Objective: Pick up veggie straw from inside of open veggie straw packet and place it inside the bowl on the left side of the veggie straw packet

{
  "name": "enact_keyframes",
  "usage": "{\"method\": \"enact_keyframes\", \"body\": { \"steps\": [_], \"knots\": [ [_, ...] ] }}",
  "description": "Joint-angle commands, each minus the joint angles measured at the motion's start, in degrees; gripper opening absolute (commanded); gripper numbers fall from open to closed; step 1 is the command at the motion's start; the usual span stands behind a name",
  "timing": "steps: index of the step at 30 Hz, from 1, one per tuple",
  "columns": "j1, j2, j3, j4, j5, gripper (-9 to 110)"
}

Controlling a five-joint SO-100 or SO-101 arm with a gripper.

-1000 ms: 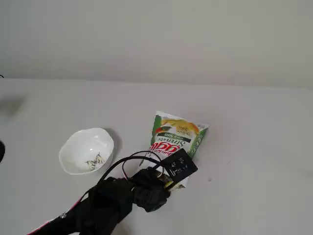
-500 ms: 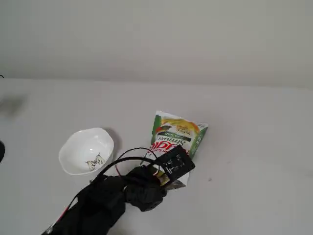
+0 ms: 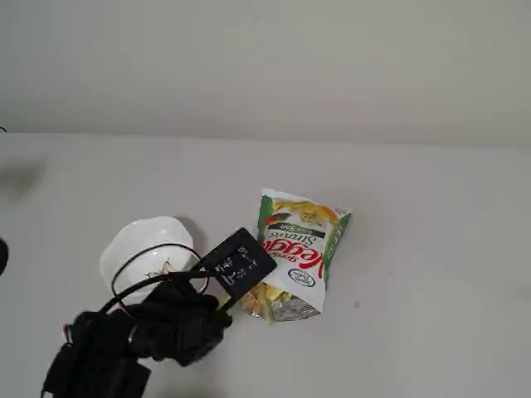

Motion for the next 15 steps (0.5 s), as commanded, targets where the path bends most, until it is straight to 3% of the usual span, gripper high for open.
{"method": "enact_keyframes", "body": {
  "steps": [1,15],
  "knots": [
    [-10.99,-4.22,-12.83,2.37,5.62,0],
    [-28.12,-32.17,-27.86,-7.12,12.74,0]
  ]
}}
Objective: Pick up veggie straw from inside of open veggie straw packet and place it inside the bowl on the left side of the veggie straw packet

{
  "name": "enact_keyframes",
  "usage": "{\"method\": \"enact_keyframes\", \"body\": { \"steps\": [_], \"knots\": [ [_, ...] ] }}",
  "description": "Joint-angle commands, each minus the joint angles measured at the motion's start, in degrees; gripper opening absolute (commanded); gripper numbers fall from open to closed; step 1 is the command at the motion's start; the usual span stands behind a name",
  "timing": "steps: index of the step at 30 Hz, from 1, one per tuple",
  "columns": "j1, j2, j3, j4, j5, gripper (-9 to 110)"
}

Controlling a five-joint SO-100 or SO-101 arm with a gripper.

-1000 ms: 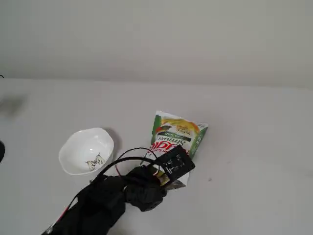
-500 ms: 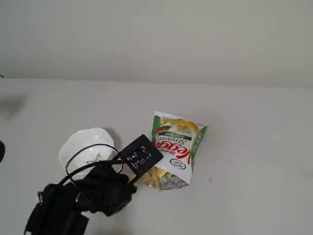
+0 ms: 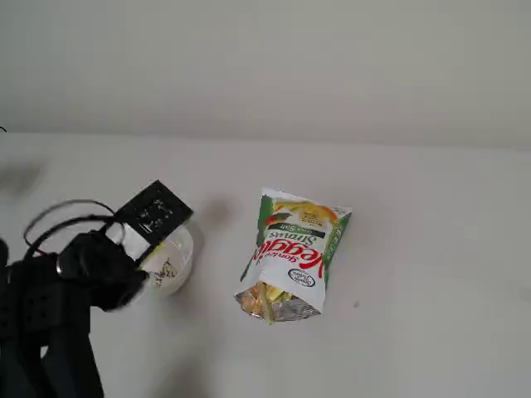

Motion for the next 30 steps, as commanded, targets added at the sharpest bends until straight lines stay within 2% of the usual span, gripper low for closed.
{"method": "enact_keyframes", "body": {
  "steps": [1,9,13,16,20,23,25,30],
  "knots": [
    [-4.04,-8.96,-6.77,-5.62,0.97,0],
    [-3.43,-22.59,-13.8,-10.28,0.35,0],
    [-1.85,-25.75,-16.26,-10.99,-0.35,4],
    [-0.7,-26.46,-16.44,-11.51,-0.97,10],
    [0.7,-26.72,-16.44,-11.69,-1.41,28],
    [1.32,-26.63,-16.44,-11.6,-1.41,33],
    [1.41,-26.1,-16.44,-11.16,-1.49,31],
    [1.41,-21.71,-16.44,-8.17,-0.26,8]
  ]
}}
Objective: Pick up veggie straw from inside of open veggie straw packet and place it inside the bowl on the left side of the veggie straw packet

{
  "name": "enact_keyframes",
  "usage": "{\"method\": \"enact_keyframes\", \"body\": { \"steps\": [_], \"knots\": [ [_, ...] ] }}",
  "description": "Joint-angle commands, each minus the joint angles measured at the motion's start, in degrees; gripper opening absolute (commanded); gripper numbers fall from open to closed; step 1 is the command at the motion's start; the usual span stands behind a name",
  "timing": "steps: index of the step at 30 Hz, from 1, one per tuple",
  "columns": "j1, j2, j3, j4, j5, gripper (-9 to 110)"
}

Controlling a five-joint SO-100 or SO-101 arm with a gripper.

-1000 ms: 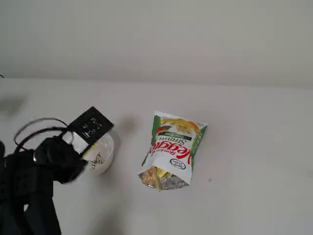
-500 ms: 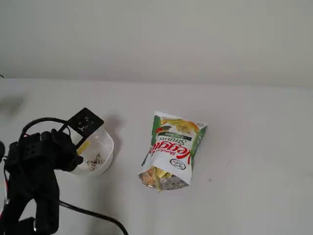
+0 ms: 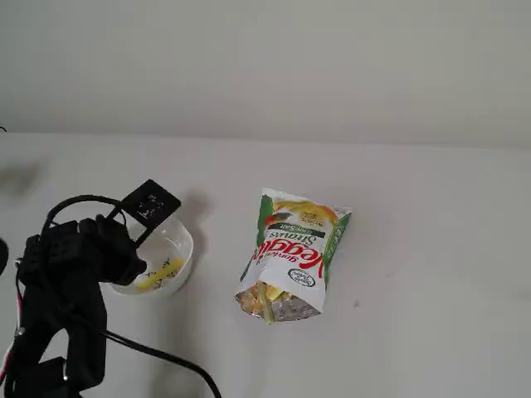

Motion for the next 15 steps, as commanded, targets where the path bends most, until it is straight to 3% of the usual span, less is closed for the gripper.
{"method": "enact_keyframes", "body": {
  "steps": [1,15],
  "knots": [
    [1.32,7.21,-4.31,2.64,1.23,4],
    [14.77,40.34,-3.69,19.16,27.95,0]
  ]
}}
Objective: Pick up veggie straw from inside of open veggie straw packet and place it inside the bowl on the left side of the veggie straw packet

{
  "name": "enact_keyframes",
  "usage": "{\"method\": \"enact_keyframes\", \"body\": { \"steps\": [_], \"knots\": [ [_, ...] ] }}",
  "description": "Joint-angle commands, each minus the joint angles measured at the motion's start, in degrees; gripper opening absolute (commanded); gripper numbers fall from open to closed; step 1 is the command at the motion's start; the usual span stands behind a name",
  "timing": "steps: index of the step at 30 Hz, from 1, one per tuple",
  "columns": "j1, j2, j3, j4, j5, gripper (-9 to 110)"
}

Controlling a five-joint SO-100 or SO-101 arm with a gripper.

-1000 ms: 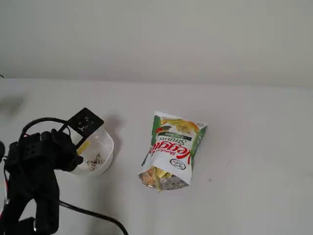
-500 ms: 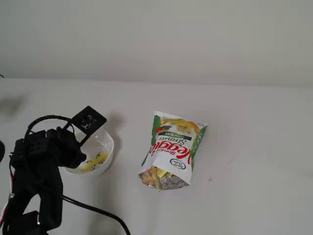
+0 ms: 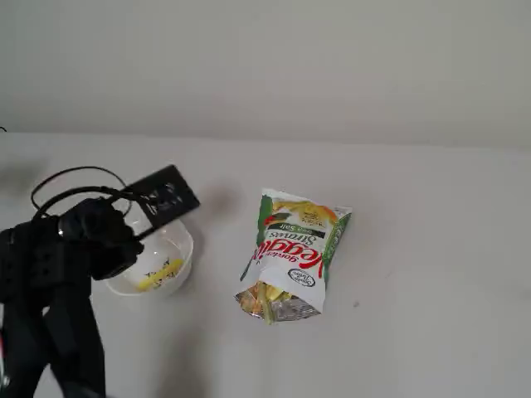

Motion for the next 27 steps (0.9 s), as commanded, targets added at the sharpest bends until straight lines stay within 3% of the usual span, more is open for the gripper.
{"method": "enact_keyframes", "body": {
  "steps": [1,14,27],
  "knots": [
    [6.86,14.41,-3.69,6.68,7.65,0],
    [15.03,42.63,11.43,14.85,10.2,0],
    [16.61,60.91,35.95,7.91,-0.88,1]
  ]
}}
